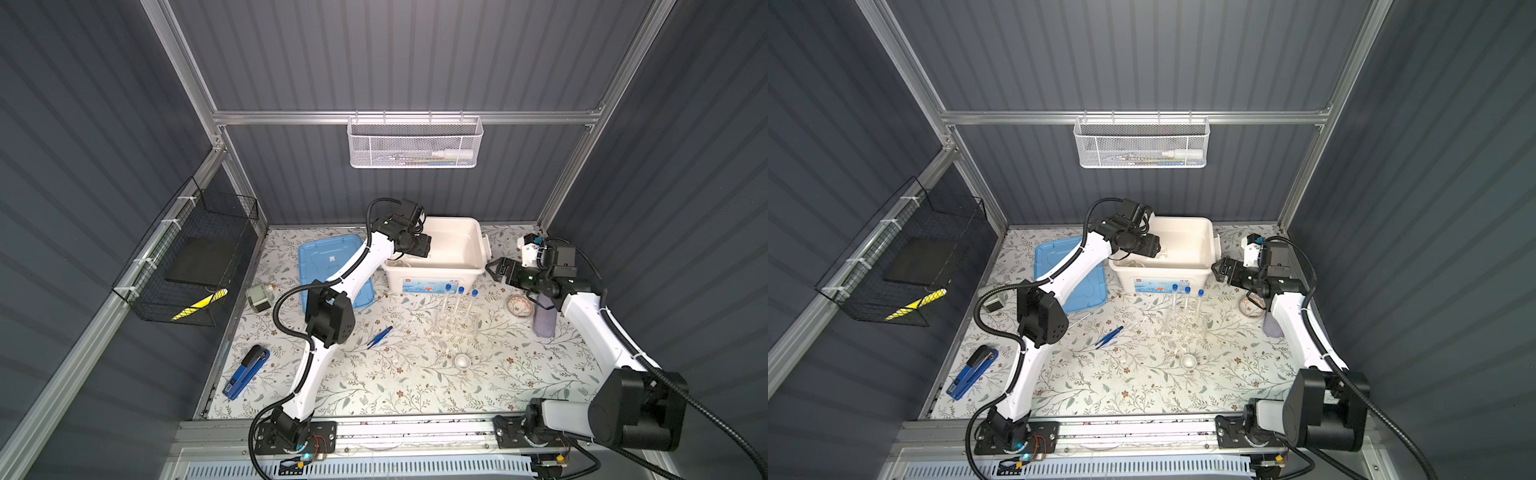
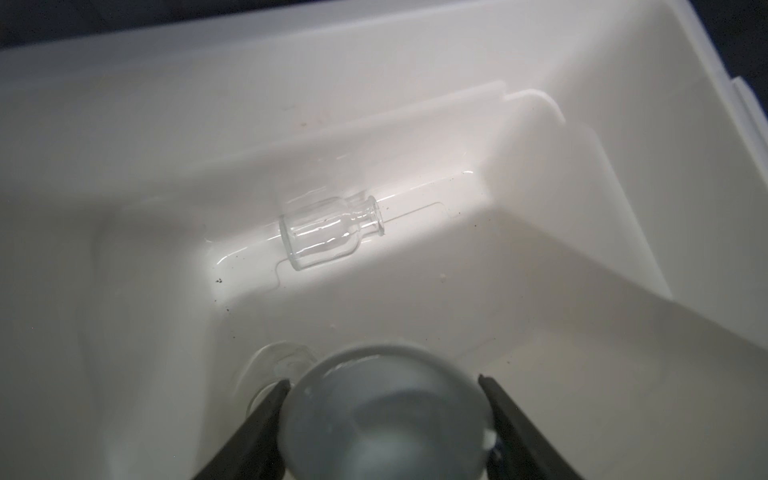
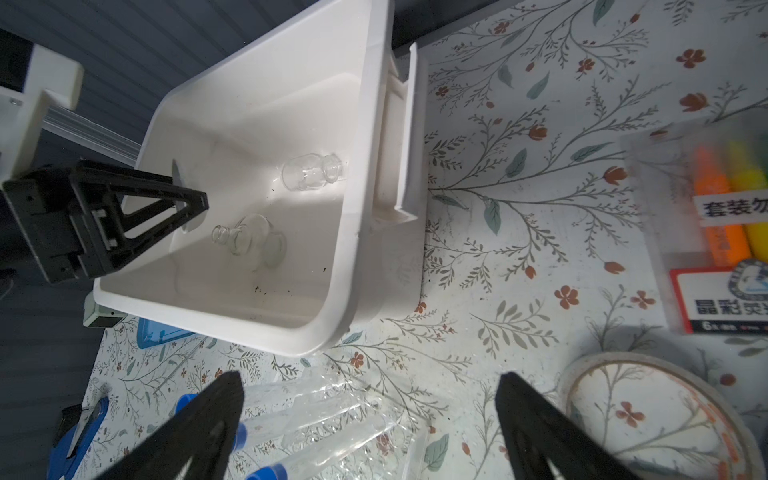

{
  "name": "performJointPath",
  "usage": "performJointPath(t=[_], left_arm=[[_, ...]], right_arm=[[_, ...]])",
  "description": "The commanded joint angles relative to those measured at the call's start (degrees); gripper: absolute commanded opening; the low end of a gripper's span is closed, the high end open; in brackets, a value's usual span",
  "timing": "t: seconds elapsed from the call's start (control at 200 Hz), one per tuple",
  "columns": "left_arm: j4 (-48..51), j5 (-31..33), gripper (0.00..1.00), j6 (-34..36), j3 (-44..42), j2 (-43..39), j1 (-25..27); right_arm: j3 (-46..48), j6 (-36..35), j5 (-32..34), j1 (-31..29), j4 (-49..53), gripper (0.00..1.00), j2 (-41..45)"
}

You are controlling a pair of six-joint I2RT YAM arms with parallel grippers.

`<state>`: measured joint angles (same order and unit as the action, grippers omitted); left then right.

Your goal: Organize the chemistry lab equipment

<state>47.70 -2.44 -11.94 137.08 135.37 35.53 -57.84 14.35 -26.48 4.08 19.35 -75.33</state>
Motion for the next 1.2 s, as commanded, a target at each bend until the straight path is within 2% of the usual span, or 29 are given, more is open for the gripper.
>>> performJointPath(t=[0.0,0.7,1.191], left_arm=[[-0.7,-3.0,0.67,1.7,2.2,1.4,-0.3],[1.3,-7.9,0.67,3.2,5.4,10.2,-0.5],[4.4,-7.3,0.67,3.7,5.0,13.1,-1.0]], right_arm=[[-2.0,-0.1,-1.6,0.0,0.6,0.94,-1.4],[-2.8,0.2,-1.9,-0.1,1.1,0.92,-3.3],[-2.6,0.1,-1.8,-0.1,1.0,0.93,-3.5]])
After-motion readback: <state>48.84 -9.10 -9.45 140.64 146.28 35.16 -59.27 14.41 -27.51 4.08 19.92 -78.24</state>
